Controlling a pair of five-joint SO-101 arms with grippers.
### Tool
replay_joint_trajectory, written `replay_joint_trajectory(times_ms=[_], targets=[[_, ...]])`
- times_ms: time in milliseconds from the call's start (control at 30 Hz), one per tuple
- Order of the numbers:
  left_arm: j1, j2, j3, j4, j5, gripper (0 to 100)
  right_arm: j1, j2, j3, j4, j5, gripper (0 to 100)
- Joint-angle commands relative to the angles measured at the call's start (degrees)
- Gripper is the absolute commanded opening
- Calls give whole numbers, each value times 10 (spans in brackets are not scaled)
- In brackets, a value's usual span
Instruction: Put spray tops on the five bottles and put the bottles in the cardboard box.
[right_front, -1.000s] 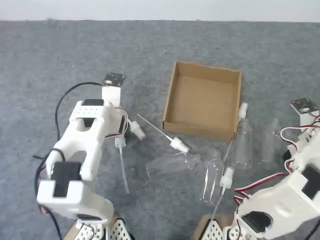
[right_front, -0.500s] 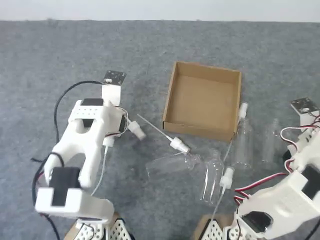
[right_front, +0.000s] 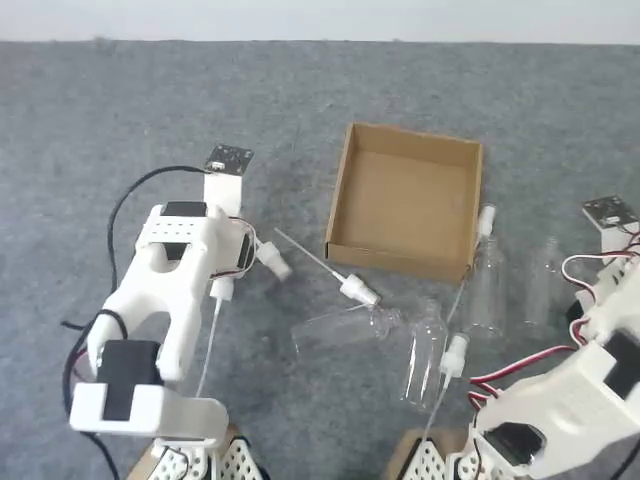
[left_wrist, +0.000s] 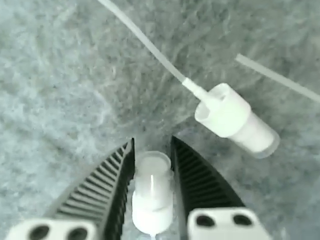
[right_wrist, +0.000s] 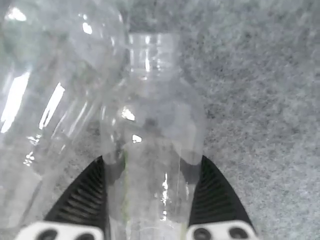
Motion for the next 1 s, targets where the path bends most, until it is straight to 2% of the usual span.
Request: replay_joint_trajectory(times_ms=[0,467,667,767,867,967], targets=[[-1,-9,-5,-7,-4,133,11,-1,-22,-7,6,6],[-1,-9,29,-11,-8,133,11,0,-22,-7,6,6],[-1,-9,40,-23,-8,91,11,2,-22,-7,6,6],[-1,-10,37,-21,-8,27,11,2,-22,-7,6,6],[-1,-46,40,-18,-8,9,11,3,-22,-9,6,6],[-1,-121,42,22,-8,9,11,0,-22,-9,6,6]])
